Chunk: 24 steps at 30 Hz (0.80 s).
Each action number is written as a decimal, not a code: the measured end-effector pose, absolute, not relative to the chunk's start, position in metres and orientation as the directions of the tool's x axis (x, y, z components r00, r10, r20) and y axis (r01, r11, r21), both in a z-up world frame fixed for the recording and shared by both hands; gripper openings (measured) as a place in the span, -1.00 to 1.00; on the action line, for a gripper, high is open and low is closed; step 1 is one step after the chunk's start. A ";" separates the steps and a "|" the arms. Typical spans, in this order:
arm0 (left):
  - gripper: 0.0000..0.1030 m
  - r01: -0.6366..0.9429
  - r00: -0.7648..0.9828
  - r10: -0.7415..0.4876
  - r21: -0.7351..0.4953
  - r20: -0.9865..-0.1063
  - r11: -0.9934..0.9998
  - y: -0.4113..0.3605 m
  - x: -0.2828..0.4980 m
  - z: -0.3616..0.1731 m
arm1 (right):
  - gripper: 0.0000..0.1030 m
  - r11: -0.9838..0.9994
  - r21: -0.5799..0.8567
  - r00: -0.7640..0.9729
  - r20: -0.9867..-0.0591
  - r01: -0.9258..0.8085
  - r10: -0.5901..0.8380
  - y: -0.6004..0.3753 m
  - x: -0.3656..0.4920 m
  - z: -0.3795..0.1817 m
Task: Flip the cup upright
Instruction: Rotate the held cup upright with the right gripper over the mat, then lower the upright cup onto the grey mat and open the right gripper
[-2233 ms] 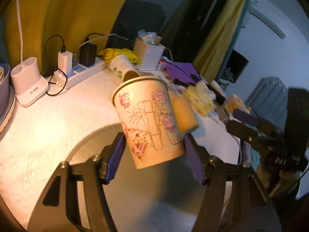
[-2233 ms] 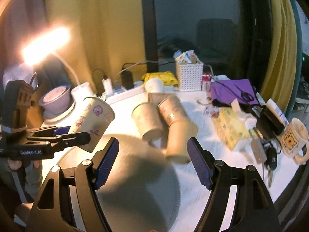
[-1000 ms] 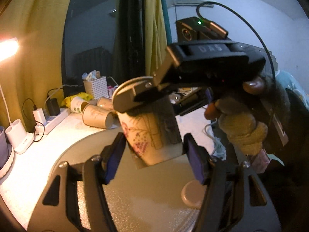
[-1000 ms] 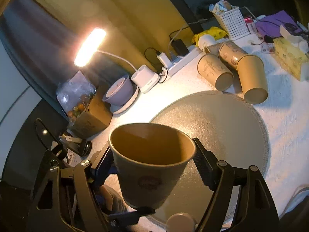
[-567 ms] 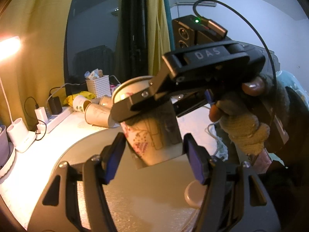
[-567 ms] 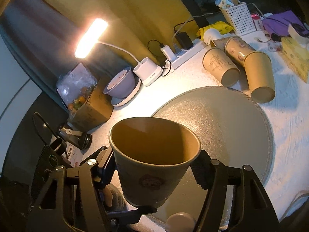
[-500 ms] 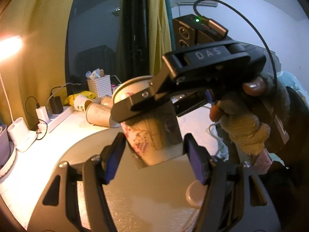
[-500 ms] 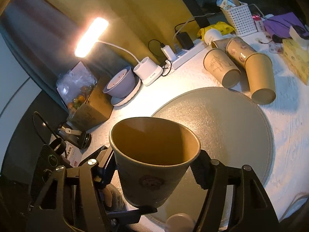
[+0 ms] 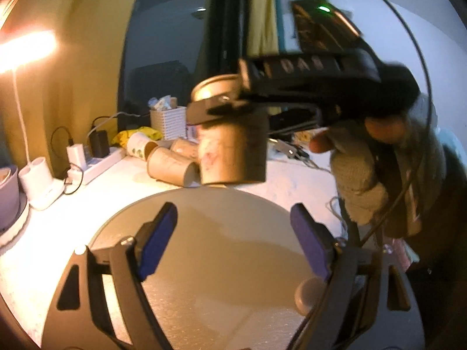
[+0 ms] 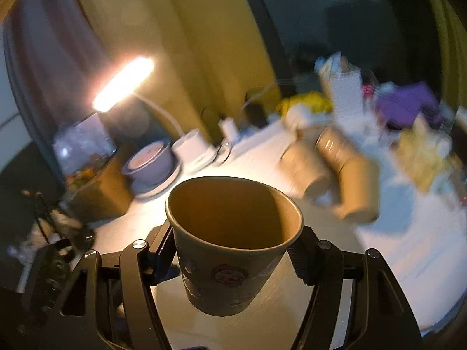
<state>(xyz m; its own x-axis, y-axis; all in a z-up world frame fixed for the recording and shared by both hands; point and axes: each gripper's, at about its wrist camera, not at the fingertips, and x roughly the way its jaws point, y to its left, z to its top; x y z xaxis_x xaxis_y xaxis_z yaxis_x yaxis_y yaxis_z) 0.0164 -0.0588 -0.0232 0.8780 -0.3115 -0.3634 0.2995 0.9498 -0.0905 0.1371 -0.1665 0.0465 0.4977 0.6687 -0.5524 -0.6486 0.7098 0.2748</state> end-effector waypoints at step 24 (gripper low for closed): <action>0.57 -0.226 0.880 -0.014 -0.446 -0.474 0.866 0.072 0.036 -0.042 | 0.35 0.724 -0.012 0.582 -0.604 -0.689 0.544 -0.086 0.158 -0.026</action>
